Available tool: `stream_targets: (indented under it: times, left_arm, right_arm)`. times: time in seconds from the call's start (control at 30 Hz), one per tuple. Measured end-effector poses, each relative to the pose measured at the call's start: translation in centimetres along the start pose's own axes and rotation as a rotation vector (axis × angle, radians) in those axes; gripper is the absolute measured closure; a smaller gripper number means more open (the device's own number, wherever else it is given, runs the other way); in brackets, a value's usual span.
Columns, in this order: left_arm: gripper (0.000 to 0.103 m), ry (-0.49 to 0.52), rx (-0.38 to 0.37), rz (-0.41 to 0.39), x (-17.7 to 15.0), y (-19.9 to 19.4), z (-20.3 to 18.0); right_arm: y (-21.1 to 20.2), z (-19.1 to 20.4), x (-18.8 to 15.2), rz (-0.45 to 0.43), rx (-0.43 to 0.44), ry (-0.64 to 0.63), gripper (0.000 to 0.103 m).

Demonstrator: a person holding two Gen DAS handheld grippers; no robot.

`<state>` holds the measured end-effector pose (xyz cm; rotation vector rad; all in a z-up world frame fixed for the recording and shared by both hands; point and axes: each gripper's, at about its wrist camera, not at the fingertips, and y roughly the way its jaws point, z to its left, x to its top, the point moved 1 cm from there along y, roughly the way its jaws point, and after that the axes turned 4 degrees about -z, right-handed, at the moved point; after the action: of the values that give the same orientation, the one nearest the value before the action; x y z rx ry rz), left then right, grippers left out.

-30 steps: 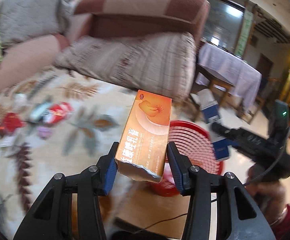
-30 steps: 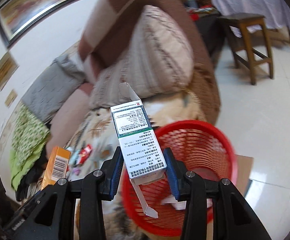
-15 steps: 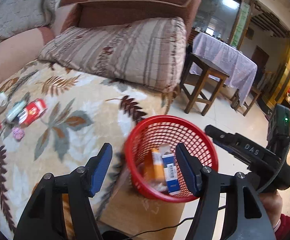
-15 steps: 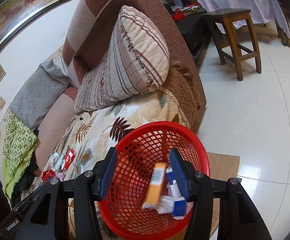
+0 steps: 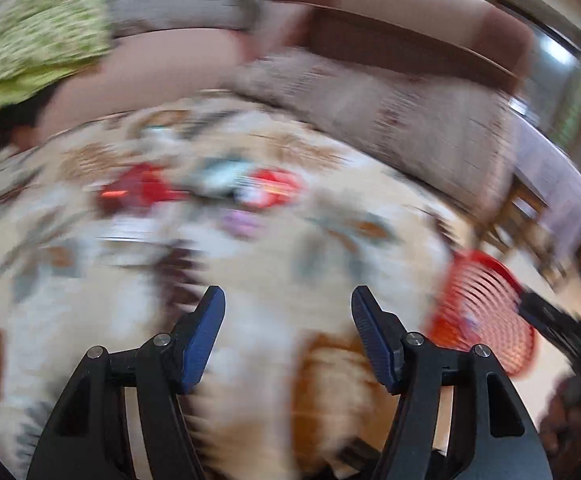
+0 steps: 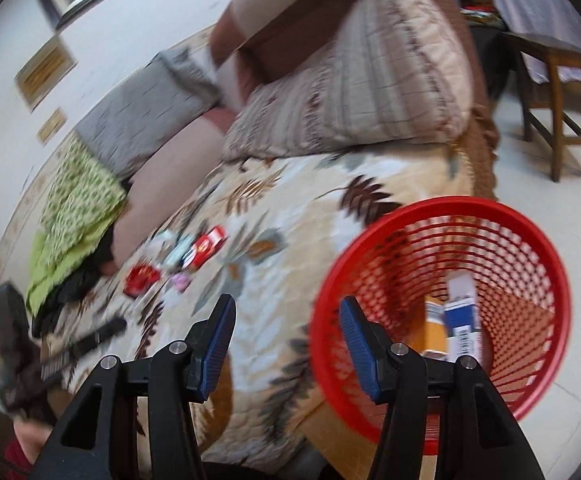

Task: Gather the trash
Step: 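Move both open tools back to the remaining trash on the bed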

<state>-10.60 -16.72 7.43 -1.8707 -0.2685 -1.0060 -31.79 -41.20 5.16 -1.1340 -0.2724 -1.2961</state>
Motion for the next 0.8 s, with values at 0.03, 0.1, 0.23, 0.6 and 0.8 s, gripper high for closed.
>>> stream_targets:
  times: [0.03, 0.1, 0.23, 0.6, 0.8]
  left_arm:
    - [0.038, -0.029, 0.047, 0.001, 0.6, 0.3, 1.9]
    - [0.033, -0.063, 0.104, 0.012, 1.5, 1.2, 4.8]
    - [0.031, -0.108, 0.186, 0.065, 3.4, 4.5, 9.0]
    - [0.047, -0.061, 0.201, 0.165, 4.6, 13.0, 9.6]
    - [0.048, -0.101, 0.151, 0.139, 2.8, 9.6, 9.9]
  right_arm:
    - [0.2, 0.5, -0.1, 0.005, 0.005, -0.015, 0.044]
    - [0.6, 1.3, -0.3, 0.015, 0.015, -0.042, 0.044]
    - [2.0, 2.4, -0.7, 0.047, 0.018, -0.073, 0.044]
    - [6.9, 6.2, -0.4, 0.154, 0.072, -0.179, 0.044]
    - [13.7, 11.9, 0.0, 0.253, 0.198, -0.269, 0.044]
